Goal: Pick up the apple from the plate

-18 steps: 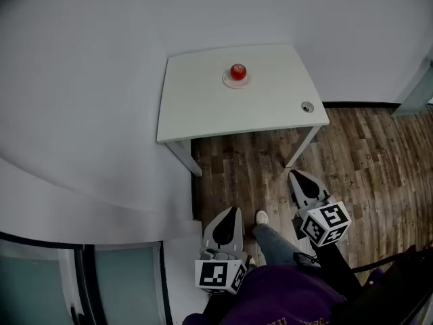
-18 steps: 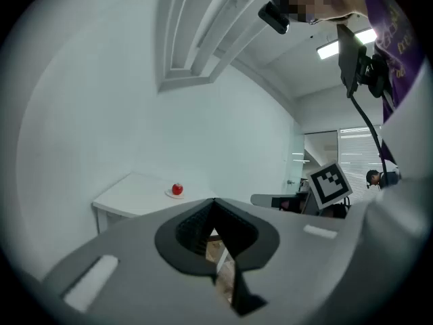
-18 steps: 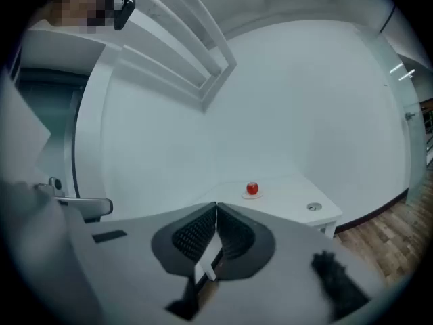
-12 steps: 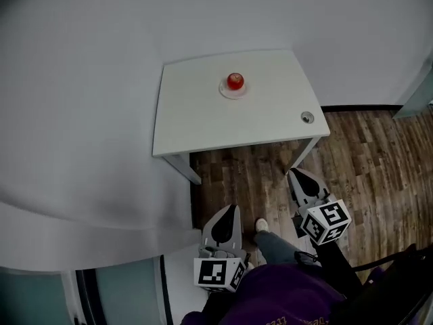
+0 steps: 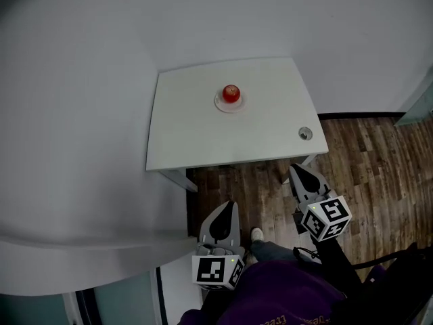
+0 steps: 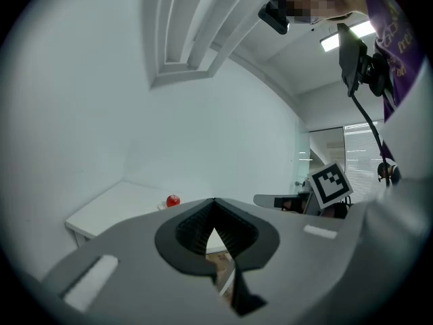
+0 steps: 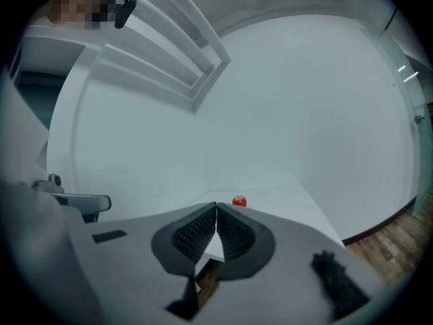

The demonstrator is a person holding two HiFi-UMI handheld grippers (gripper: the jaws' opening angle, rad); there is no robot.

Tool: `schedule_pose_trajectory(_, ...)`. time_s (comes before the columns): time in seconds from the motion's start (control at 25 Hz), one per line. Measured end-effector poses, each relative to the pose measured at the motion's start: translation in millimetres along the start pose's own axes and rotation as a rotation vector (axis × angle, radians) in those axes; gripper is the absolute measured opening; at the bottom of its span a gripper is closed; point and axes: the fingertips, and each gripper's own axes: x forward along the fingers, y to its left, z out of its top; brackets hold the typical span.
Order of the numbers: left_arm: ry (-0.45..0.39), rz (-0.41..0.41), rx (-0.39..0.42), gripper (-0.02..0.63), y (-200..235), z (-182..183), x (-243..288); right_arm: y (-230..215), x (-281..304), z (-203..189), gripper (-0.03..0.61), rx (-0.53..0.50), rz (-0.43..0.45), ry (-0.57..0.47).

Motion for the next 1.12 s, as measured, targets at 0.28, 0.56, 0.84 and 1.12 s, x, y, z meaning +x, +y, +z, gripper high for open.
schedule_pose_trajectory(0.28,-0.012,0.011,-0.005,0.006,0.5,2.2,29.4,-17.9,21.4,5.9,0.011,-0.003,0.023,0.001)
schedule_pose_trajectory(0.56,-0.007,0.032,-0.001,0.006,3.0,0.5,38.3,-27.2,29.2,2.0,0.011,0.009,0.031,0.011)
schedule_pose_trajectory(0.84,-0.005,0.045,-0.012,0.006,17.5,2.4,49.0,-27.4,48.4,3.2,0.011,0.009,0.036,0.019)
schedule_pose_trajectory(1.12,0.000,0.049,-0.016,0.006,38.1,3.1,70.5,-33.3,76.4,4.2,0.011,0.011,0.033,0.020)
